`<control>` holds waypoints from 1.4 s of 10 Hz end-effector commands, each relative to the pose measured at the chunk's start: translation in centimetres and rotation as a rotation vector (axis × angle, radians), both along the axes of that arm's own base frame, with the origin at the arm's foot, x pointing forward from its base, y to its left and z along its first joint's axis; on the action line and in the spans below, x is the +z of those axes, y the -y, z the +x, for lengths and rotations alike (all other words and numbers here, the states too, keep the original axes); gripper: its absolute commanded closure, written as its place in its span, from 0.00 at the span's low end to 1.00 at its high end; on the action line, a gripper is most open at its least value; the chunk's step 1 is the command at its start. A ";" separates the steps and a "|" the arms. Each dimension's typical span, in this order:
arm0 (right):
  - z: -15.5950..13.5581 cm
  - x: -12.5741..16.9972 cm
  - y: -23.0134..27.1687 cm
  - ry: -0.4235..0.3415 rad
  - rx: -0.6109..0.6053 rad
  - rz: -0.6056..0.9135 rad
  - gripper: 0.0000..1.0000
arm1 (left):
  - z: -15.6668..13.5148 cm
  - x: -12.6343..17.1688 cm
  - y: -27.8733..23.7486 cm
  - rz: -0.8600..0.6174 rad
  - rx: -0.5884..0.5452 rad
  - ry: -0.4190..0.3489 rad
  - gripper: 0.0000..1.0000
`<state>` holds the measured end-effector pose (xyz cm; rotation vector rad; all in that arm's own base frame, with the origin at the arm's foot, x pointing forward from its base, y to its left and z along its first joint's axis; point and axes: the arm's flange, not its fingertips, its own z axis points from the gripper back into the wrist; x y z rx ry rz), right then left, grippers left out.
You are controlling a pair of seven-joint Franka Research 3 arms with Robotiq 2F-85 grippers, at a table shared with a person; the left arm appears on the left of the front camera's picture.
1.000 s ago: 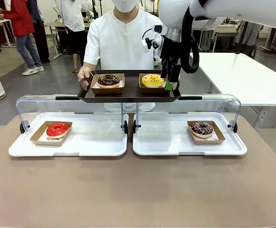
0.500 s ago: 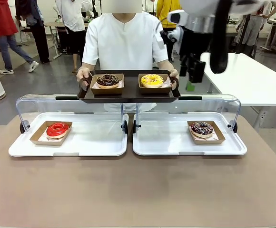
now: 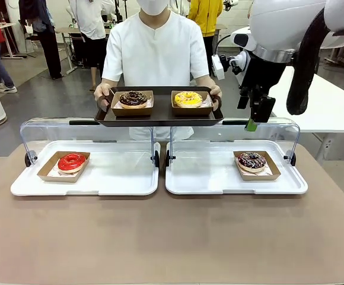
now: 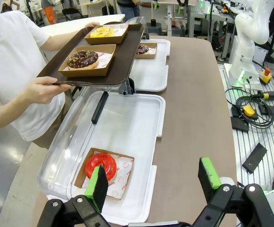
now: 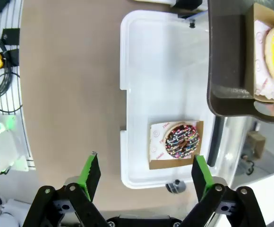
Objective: Provide the desired donut to the person.
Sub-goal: Place the picked Paper togo box onto the Handle tray extended by the person.
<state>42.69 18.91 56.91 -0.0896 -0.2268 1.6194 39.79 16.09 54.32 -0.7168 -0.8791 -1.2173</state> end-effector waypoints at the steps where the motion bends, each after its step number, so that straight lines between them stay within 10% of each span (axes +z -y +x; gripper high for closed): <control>1: 0.3 0.7 -0.4 -0.012 -0.008 -0.014 0.00 | -0.2 0.1 -0.1 0.013 -0.004 -0.002 0.00; 12: 0.0 0.5 -0.3 -0.003 0.005 -0.002 0.00 | -0.2 0.1 -0.1 0.013 -0.004 -0.002 0.00; 14: -0.7 2.7 6.6 -0.028 0.092 0.405 0.00 | -0.2 0.1 -0.1 0.013 -0.004 -0.002 0.00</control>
